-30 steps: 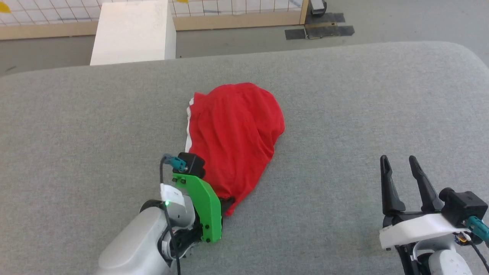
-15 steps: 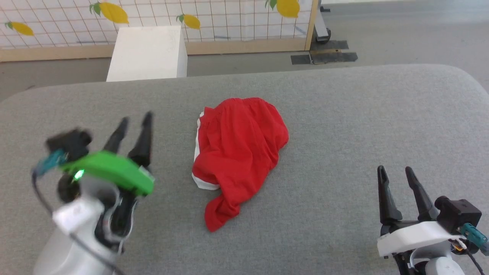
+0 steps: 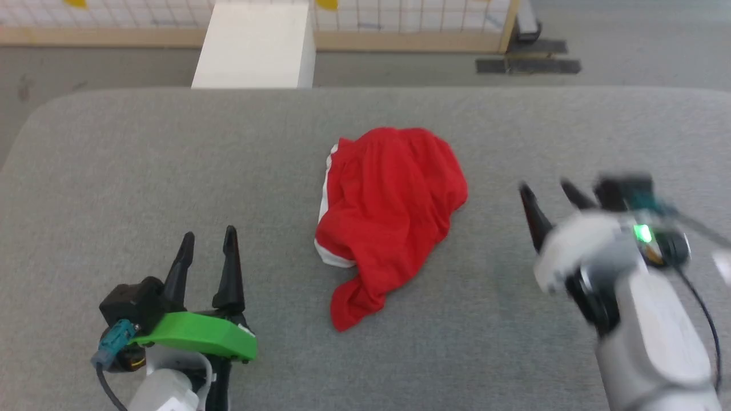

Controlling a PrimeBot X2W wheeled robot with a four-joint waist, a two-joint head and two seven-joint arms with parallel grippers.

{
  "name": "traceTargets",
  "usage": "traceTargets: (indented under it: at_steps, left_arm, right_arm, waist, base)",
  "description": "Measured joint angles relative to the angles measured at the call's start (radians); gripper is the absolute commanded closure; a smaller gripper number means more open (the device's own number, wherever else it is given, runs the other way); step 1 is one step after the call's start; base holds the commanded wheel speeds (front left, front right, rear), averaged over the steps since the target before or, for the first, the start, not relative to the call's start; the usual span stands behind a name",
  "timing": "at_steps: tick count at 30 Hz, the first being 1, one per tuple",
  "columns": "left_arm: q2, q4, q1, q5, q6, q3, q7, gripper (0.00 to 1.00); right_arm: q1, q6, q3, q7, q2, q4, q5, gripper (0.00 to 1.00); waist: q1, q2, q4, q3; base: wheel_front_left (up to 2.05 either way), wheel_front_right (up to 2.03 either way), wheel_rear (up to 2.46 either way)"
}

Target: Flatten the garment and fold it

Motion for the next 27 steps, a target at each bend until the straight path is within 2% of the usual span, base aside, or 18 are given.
traceTargets:
  at_steps: [5,10,15,19,20,21,27]
  left_arm:
    - [-0.039,0.0,-0.023,0.029,-0.048,0.006,0.0,0.0]
    - [-0.075,0.006,-0.085,0.058,-0.093,0.005,0.0,0.0]
    - [-0.106,0.018,-0.111,0.09,-0.124,0.009,0.0,0.0]
    - [-0.123,0.036,-0.114,0.105,-0.142,0.023,0.0,0.0]
    - [-0.126,0.04,-0.113,0.11,-0.145,0.026,0.0,0.0]
    - [-0.128,0.043,-0.113,0.113,-0.146,0.028,0.0,0.0]
    - [-0.139,0.064,-0.112,0.138,-0.157,0.042,0.0,0.0]
  right_arm:
    - [-0.268,0.0,0.073,0.176,0.003,0.181,-0.073,0.0]
    - [-0.431,0.0,0.071,0.368,0.001,0.365,-0.173,0.0]
    - [-0.479,0.0,0.12,0.442,0.001,0.473,-0.188,0.0]
    - [-0.509,0.0,0.138,0.438,-0.006,0.505,-0.156,0.0]
    - [-0.517,0.0,0.138,0.427,-0.006,0.509,-0.148,0.84]
    - [-0.521,0.0,0.137,0.414,-0.006,0.513,-0.143,1.0]
    - [-0.509,0.0,0.093,0.268,0.002,0.502,-0.061,1.0]
  waist:
    - [0.0,0.0,0.036,0.061]
    - [0.0001,0.0,0.089,0.126]
    - [0.0001,0.0,0.14,0.18]
    - [0.0,0.0,0.17,0.212]
    - [0.0001,0.0,0.175,0.217]
    - [0.0001,0.0,0.176,0.218]
    - [0.0001,0.0,0.164,0.194]
  base:
    - [0.0,0.0,0.0]
    - [0.0,0.0,0.0]
    - [0.0,0.0,0.0]
    - [0.0,0.0,0.0]
    - [0.0,0.0,0.0]
    - [0.0,0.0,0.0]
    - [0.0,0.0,0.0]
